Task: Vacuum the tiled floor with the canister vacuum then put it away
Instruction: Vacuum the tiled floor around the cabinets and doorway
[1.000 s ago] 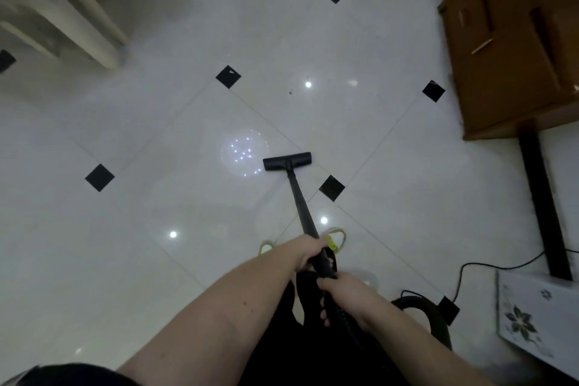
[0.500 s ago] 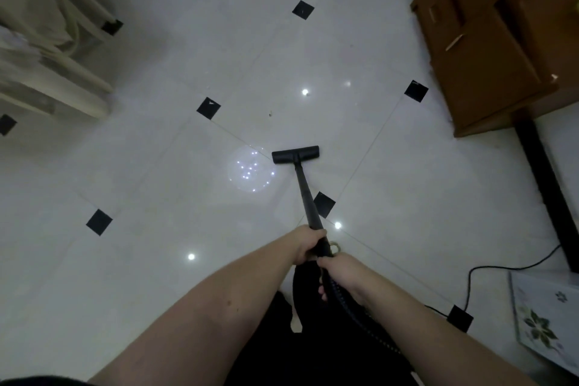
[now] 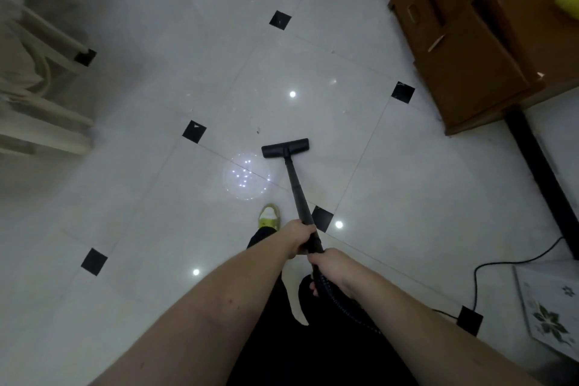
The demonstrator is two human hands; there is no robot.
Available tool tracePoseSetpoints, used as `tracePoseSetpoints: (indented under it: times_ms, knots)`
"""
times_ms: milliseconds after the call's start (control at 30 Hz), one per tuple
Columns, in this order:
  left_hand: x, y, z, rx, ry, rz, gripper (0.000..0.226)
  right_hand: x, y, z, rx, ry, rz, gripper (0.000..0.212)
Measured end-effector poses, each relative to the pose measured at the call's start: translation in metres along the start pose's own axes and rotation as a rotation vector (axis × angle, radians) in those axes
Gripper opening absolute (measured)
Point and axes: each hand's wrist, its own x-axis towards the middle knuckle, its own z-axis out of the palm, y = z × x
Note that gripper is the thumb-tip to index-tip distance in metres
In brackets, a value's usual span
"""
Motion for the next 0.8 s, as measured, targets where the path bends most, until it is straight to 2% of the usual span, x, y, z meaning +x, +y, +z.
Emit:
tracePoseSetpoints:
  times_ms: [367, 533, 800]
  knots:
    - [0.035, 0.083, -0.093, 0.147, -0.054, 0.035, 0.031, 0.009, -0.108, 0.059, 0.163, 0.017, 0.001, 0.021]
    - [0.043, 0.113, -0.113, 0.180, -0.076, 0.065, 0.031, 0.013, -0.144, 0.066, 0.193, 0.024, 0.039, 0.020]
    - [0.044, 0.118, -0.104, 0.134, -0.131, 0.047, 0.025, 0.009, -0.146, 0.041, -0.221, -0.011, 0.032, 0.030]
